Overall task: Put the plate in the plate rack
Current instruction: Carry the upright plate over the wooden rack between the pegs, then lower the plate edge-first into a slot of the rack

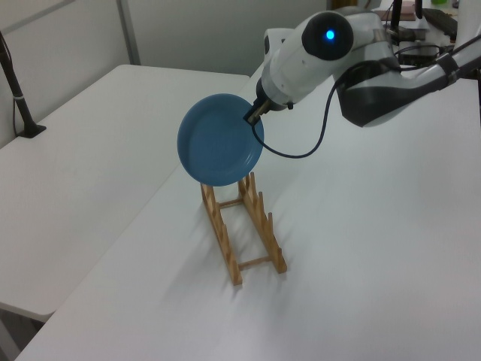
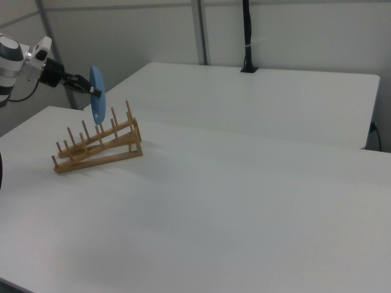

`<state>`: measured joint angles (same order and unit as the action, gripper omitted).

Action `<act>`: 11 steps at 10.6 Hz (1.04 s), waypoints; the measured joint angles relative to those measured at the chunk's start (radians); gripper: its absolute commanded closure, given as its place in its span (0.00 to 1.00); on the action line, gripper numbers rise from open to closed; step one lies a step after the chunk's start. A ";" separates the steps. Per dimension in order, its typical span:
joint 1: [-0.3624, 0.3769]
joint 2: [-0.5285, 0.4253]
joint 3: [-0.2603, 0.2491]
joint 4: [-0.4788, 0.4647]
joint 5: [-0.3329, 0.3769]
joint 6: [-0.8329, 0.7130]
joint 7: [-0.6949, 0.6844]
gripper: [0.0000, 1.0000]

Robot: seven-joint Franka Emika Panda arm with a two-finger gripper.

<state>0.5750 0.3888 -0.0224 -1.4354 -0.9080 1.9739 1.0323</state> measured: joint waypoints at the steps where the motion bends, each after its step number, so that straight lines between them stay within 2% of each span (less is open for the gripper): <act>1: 0.003 0.000 0.000 -0.007 -0.011 0.000 0.022 1.00; 11: 0.000 -0.009 -0.008 -0.012 -0.013 -0.087 0.051 0.98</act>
<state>0.5747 0.3798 -0.0299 -1.4473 -0.9214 1.8871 1.0831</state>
